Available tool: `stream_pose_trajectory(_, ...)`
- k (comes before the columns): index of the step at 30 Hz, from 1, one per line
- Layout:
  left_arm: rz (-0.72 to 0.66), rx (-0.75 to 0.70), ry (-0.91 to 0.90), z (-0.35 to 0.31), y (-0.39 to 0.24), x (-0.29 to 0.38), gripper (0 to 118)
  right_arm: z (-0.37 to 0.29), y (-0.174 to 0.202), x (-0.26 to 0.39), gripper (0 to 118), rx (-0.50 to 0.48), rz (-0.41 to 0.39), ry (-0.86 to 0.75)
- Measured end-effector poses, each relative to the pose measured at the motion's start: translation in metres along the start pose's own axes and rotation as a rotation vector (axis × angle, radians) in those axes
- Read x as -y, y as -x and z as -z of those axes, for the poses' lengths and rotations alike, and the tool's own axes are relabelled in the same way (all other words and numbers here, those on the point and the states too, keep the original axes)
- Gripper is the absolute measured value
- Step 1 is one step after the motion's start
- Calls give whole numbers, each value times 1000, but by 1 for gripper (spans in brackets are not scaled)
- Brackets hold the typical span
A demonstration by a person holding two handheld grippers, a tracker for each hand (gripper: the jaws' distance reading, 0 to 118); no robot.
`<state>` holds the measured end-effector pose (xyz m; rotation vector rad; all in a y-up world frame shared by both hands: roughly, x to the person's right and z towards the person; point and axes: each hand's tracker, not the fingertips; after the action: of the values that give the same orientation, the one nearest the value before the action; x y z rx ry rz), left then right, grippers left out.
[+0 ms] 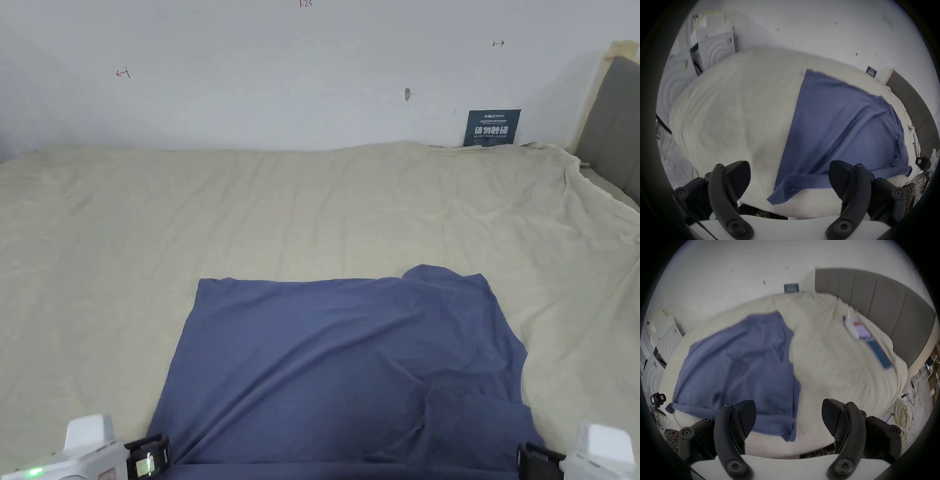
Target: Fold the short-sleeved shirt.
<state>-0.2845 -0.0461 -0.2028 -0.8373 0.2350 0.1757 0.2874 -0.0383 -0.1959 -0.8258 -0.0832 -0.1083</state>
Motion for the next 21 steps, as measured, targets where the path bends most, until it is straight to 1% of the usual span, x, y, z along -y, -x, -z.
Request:
stream_pose_trajectory(2, 23, 8, -64, -16, -6, -17, 103, -20, 4, -20, 87, -14, -4, -76)
stream_pose_trajectory(4, 21, 19, -128, -34, -14, -35, 103, -41, 9, -41, 87, -42, -12, -172)
stream_pose_trajectory(9, 32, 25, -307, -76, -32, -72, 102, -89, 26, -80, 87, -69, -36, -398)
stream_pose_trajectory(11, 35, 19, -374, -89, -38, -81, 98, -101, 32, -87, 87, -54, -40, -466)
stream_pose_trajectory(12, 45, 15, -413, -94, -41, -82, 94, -106, 37, -89, 86, -35, -42, -497)
stream_pose_trajectory(14, 44, 20, -486, -101, -44, -82, 78, -113, 43, -91, 79, -6, -64, -547)
stream_pose_trajectory(15, 44, 21, -511, -104, -45, -82, 70, -115, 45, -91, 71, 6, -77, -575)
stream_pose_trajectory(18, 40, 39, -543, -107, -47, -81, 17, -122, 56, -91, 21, 29, -112, -608)
stream_pose_trajectory(19, 38, 51, -556, -107, -47, -81, 3, -123, 58, -91, 5, 37, -116, -615)
stream_pose_trajectory(21, 14, 74, -606, -109, -48, -78, 0, -123, 59, -90, 2, 39, -114, -652)
